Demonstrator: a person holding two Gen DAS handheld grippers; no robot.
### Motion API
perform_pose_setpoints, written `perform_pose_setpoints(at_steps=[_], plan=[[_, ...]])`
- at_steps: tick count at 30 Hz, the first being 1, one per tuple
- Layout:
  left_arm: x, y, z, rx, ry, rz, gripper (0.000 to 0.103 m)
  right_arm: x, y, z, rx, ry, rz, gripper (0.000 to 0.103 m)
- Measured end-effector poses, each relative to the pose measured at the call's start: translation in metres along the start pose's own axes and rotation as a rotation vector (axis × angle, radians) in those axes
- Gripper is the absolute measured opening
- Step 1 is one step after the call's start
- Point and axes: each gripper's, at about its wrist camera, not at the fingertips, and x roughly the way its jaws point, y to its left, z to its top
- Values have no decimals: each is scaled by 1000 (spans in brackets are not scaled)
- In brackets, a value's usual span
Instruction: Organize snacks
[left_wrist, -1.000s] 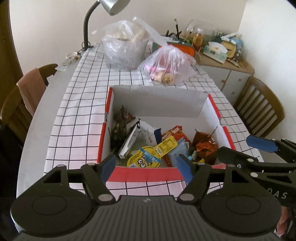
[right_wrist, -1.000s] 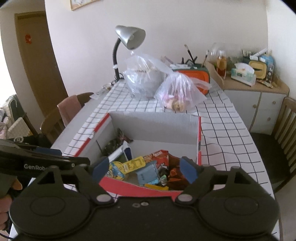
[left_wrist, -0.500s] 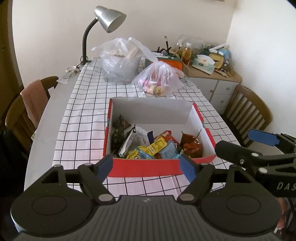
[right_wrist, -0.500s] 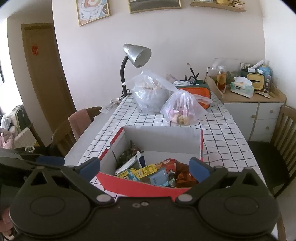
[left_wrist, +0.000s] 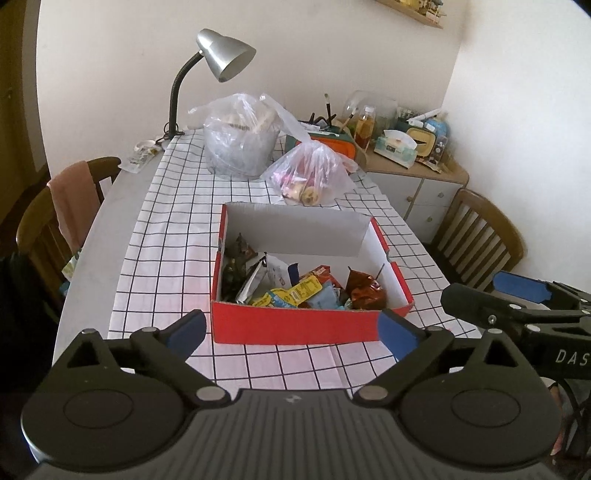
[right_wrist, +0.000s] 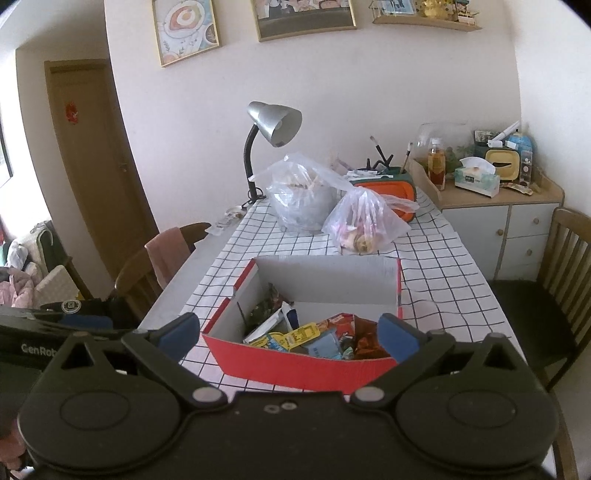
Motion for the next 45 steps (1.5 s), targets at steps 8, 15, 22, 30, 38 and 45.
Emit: perform_pose_setpoints(at_steps=[8,15,22,30,38,45], plan=[[-12,0,-4,-7,-1,-7,101,-10,0,1,9,-7,-12,103],[-17,-3,-4,-6,-6,5,101,-14,-2,0,11,-6,-25,103],[-21,-5,-4,-7,-9,3,101,-16,-4,2,27,-9,-28,103],[-23,-7,-1,-12,-13,4,101,-19,-2,5,29,-12,-15,103],[-29,-8,2,-11,-24,-7,101,-20,-1,8,20,-14,-16,103],[-34,-7,5,-17,-35,-9,101,-20,3,10,17,-17,-10,103]])
